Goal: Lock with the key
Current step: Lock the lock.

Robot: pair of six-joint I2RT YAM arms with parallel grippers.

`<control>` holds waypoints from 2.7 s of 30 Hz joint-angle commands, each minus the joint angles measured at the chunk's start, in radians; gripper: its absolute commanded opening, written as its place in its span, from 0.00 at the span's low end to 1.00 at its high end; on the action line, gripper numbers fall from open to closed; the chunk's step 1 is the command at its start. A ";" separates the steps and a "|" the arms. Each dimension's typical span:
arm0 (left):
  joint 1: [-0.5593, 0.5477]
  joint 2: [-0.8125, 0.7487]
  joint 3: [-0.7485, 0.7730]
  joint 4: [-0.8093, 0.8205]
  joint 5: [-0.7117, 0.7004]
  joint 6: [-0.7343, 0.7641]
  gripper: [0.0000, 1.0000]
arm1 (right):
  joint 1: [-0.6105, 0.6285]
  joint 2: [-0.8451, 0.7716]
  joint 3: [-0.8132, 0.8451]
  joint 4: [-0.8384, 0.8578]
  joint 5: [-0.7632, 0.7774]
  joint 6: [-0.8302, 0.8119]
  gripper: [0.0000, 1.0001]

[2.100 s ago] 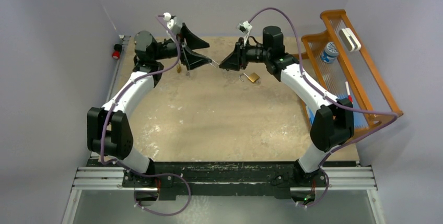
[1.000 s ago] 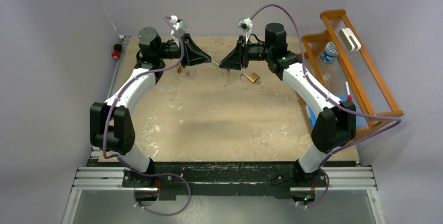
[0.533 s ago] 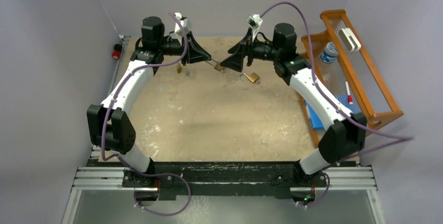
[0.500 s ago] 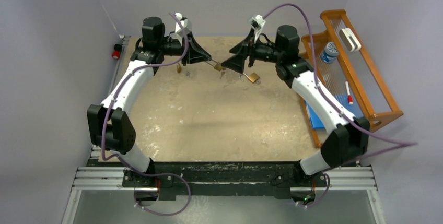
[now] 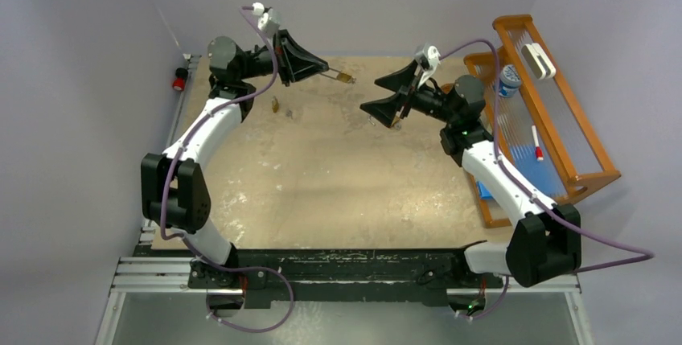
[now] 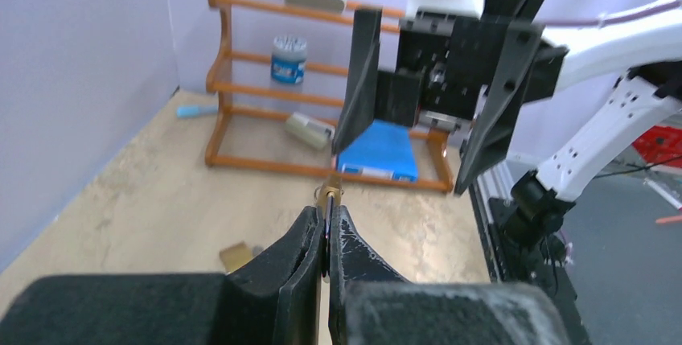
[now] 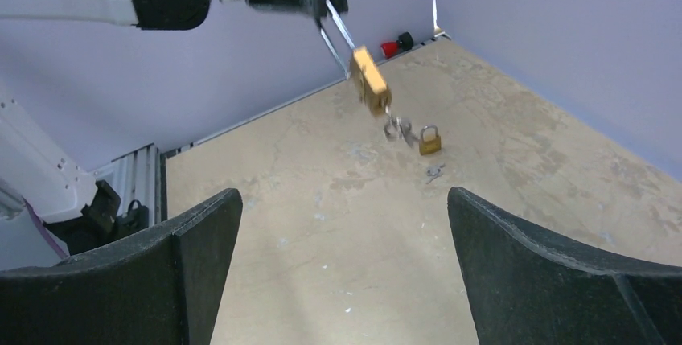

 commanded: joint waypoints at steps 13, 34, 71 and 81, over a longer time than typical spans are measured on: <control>0.001 0.010 0.030 0.550 -0.089 -0.432 0.00 | -0.002 0.071 -0.060 0.546 -0.101 0.064 0.98; 0.001 -0.030 0.046 0.417 -0.084 -0.294 0.00 | -0.001 0.366 0.215 1.037 -0.126 0.447 0.62; -0.024 -0.023 0.034 0.410 -0.105 -0.243 0.24 | 0.015 0.457 0.357 0.890 -0.275 0.574 0.00; 0.001 -0.073 0.001 0.272 -0.024 -0.128 0.62 | -0.102 0.564 0.491 1.232 -0.402 1.061 0.00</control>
